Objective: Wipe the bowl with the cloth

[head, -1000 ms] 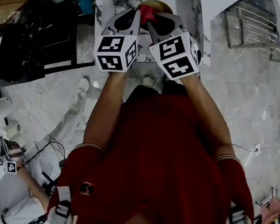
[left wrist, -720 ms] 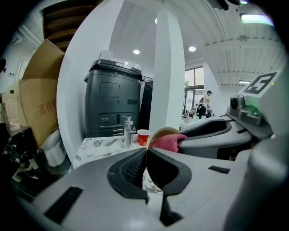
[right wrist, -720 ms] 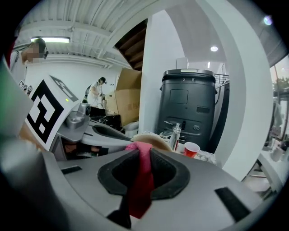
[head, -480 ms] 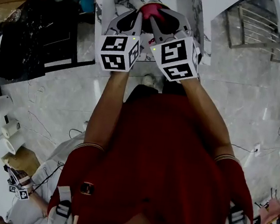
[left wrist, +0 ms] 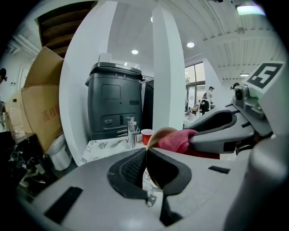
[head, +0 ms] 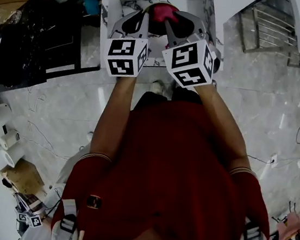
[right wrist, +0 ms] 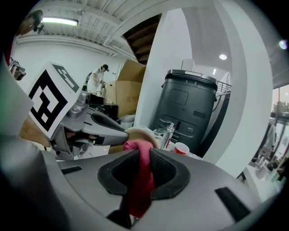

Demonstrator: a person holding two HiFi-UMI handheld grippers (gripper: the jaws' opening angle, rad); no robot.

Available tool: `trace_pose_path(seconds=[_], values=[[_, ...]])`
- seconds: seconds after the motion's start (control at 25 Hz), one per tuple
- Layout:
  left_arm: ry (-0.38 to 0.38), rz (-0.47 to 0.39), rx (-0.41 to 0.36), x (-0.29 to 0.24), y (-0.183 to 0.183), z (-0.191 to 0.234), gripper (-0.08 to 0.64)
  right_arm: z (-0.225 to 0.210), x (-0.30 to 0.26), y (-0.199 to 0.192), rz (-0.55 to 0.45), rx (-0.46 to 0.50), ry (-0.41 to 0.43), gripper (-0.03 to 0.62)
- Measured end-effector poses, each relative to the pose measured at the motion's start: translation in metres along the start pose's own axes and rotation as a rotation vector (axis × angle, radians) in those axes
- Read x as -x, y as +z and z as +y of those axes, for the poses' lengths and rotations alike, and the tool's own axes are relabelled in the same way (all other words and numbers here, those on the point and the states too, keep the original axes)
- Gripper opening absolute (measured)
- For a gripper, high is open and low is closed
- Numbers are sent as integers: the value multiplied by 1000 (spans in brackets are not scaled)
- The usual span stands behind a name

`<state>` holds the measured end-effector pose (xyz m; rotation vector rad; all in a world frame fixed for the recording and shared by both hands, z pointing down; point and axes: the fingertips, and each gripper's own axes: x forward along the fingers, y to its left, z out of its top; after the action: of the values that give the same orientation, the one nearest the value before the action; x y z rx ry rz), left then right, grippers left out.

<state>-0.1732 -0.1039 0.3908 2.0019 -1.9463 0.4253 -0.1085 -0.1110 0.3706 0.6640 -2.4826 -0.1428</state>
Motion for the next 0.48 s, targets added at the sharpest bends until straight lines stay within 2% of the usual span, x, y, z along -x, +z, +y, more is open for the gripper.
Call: trace_pose_path(seconds=[0.48], values=[[29, -29, -4, 6, 6, 8, 20, 27, -4, -29, 131, 81, 97, 66]])
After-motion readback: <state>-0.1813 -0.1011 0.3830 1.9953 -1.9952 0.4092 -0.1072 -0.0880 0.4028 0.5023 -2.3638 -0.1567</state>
